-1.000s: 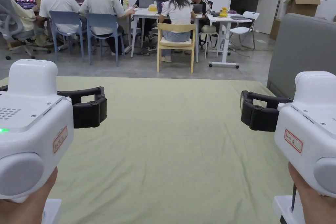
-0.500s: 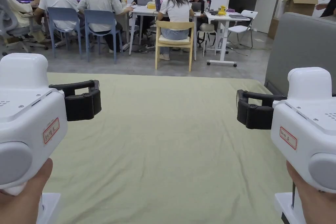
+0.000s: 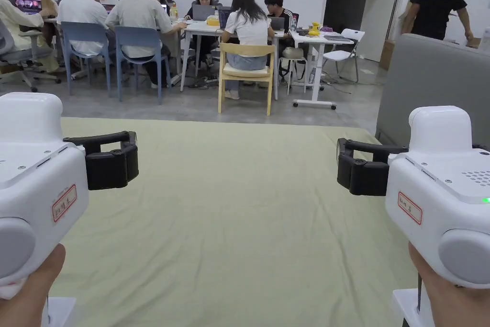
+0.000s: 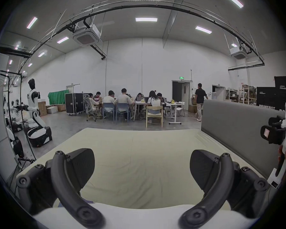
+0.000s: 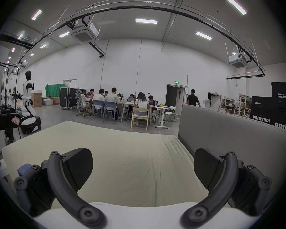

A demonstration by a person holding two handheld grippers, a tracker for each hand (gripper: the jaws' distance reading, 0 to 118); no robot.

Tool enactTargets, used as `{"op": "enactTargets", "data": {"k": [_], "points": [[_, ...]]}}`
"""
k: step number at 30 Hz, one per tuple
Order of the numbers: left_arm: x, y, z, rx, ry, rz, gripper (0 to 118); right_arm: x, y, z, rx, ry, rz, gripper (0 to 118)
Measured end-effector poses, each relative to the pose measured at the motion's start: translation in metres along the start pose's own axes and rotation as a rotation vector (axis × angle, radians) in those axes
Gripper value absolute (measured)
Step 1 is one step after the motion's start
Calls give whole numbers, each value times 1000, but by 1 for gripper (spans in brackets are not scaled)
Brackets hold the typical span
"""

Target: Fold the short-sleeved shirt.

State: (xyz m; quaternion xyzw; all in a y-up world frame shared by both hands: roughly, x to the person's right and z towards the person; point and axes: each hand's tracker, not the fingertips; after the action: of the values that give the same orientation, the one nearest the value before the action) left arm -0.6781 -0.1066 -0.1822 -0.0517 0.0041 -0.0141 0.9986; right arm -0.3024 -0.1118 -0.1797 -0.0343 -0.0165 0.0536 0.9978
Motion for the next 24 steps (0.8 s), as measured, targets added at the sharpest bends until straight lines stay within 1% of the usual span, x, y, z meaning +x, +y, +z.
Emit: {"op": "enactTargets", "data": {"k": [19, 24], "points": [[-3, 0, -2, -7, -1, 6, 118, -8, 1, -4, -5, 17, 5, 118], [-2, -1, -2, -13, 2, -6, 118, -7, -1, -5, -15, 22, -8, 118]]}}
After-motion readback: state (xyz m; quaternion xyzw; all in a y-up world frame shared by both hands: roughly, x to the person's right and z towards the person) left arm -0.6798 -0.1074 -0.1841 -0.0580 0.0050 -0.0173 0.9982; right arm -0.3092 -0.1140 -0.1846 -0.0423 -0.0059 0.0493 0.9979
